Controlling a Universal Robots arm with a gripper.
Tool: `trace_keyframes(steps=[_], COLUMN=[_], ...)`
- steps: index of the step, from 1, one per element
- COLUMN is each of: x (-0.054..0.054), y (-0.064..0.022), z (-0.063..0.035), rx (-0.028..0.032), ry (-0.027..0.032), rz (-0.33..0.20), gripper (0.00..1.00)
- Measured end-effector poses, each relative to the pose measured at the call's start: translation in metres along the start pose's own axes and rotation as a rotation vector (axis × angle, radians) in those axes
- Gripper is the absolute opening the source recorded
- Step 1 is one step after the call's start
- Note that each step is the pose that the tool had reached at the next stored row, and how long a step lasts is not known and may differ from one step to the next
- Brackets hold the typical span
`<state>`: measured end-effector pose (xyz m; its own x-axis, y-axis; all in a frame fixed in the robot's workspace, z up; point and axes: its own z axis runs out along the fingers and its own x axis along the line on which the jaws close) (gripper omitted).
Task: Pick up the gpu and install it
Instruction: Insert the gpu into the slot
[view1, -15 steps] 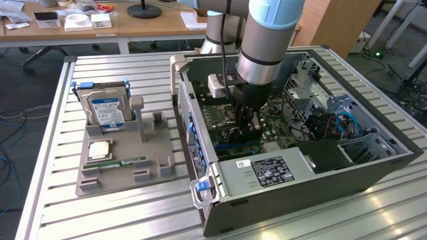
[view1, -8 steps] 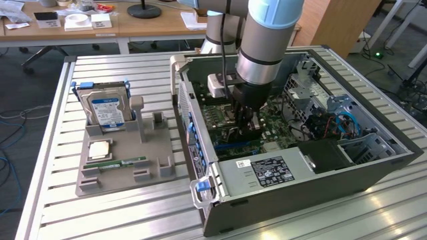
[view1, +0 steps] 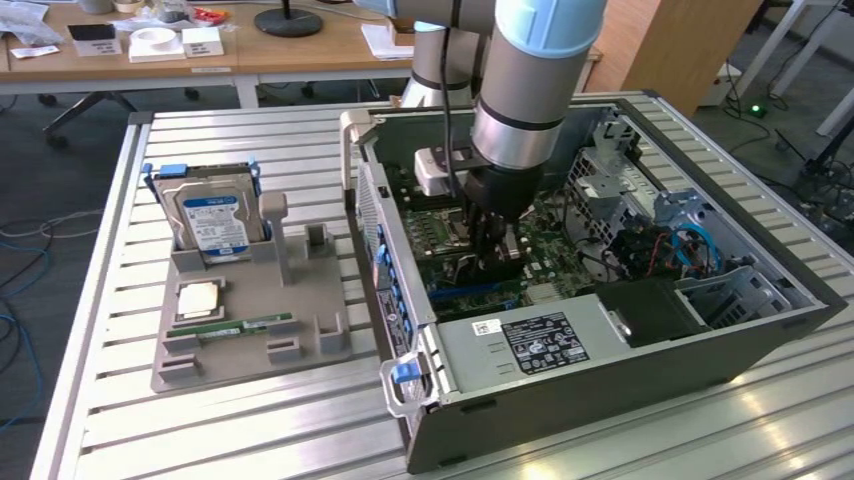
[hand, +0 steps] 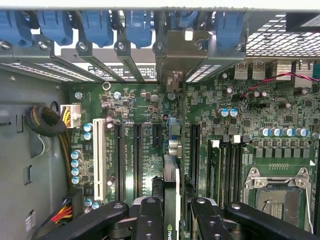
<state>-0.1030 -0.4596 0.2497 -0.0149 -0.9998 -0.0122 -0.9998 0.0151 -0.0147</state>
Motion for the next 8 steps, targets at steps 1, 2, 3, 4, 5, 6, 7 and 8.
trace_keyframes(steps=[1, 2, 3, 4, 5, 6, 7, 8], x=[0.0000, 0.0000, -0.0001, -0.0001, -0.0001, -0.0001, -0.0001, -0.0001], y=[0.0002, 0.0003, 0.0004, 0.0005, 0.0005, 0.0006, 0.0007, 0.0007], z=[0.0000, 0.0001, 0.0001, 0.0002, 0.0002, 0.0002, 0.0002, 0.0002], rx=[0.0005, 0.0012, 0.0018, 0.0022, 0.0024, 0.0024, 0.0025, 0.0024], ry=[0.0002, 0.0004, 0.0005, 0.0007, 0.0008, 0.0009, 0.0009, 0.0009], rz=[-0.001, -0.001, -0.002, -0.002, -0.003, -0.003, -0.003, -0.003], gripper=[0.26, 0.26, 0.26, 0.26, 0.26, 0.26, 0.26, 0.26])
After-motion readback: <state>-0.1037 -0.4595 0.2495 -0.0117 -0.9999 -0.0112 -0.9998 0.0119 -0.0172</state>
